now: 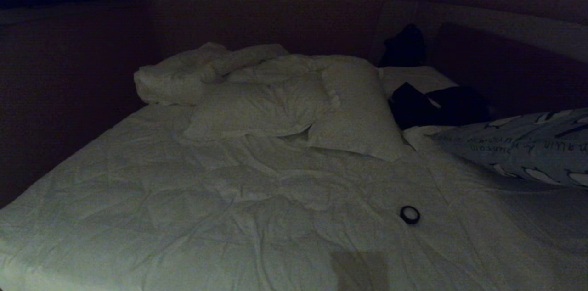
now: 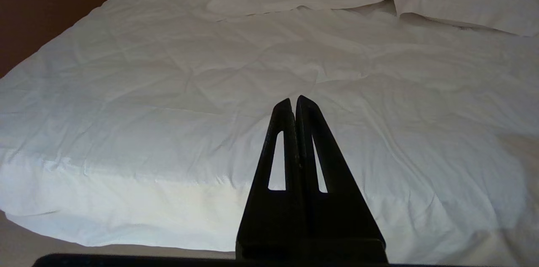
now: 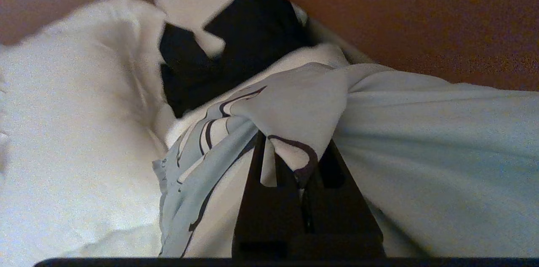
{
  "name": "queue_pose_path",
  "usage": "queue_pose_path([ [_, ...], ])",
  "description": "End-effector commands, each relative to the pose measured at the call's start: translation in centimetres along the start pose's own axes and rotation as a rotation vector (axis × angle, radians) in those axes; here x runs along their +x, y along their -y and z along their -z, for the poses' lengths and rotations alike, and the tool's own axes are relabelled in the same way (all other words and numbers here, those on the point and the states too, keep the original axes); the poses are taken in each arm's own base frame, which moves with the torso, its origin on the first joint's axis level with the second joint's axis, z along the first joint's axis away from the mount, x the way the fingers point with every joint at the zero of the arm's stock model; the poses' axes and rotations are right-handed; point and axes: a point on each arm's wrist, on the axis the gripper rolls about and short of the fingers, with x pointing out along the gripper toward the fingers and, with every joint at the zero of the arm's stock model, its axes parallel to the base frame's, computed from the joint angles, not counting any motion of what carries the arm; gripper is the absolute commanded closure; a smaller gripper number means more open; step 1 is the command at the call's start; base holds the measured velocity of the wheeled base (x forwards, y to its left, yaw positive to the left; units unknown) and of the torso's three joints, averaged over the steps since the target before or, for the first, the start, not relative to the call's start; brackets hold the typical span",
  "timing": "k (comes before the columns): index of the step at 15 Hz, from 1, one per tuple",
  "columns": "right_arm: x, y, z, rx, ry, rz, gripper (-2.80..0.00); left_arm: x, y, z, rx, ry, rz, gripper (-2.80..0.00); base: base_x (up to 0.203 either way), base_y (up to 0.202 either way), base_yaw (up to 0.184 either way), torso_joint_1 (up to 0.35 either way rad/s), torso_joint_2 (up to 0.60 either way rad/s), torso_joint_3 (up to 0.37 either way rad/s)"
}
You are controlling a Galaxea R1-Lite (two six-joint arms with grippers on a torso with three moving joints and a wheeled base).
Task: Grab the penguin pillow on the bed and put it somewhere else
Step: Place the pillow at the bedside
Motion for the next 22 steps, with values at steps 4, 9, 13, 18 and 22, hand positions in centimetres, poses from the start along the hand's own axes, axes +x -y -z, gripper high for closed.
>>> queue_pose_path([
  [4, 1.7, 1.7, 4.3, -0.096, -0.119, 0.013, 0.0, 0.0, 0.0, 0.0, 0.0, -0.001, 0.0, 0.0, 0.0, 0.0, 0.0, 0.0, 0.0, 0.0],
  [9, 0.5, 1.9, 6.6, -0.231, -0.219, -0.086, 0.0, 0.0, 0.0, 0.0, 0.0, -0.001, 0.0, 0.0, 0.0, 0.0, 0.0, 0.0, 0.0, 0.0],
  [13, -1.4, 1.5, 7.1, -0.33, -0.255, -0.16, 0.0, 0.0, 0.0, 0.0, 0.0, -0.001, 0.0, 0.0, 0.0, 0.0, 0.0, 0.0, 0.0, 0.0],
  [18, -1.6, 2.1, 8.1, -0.39, -0.288, -0.177, 0.0, 0.0, 0.0, 0.0, 0.0, -0.001, 0.0, 0.0, 0.0, 0.0, 0.0, 0.0, 0.0, 0.0],
  [22, -1.6, 2.9, 8.7, -0.4, -0.309, -0.213, -2.8, 0.0, 0.0, 0.0, 0.0, -0.001, 0.001, 0.0, 0.0, 0.0, 0.0, 0.0, 0.0, 0.0],
])
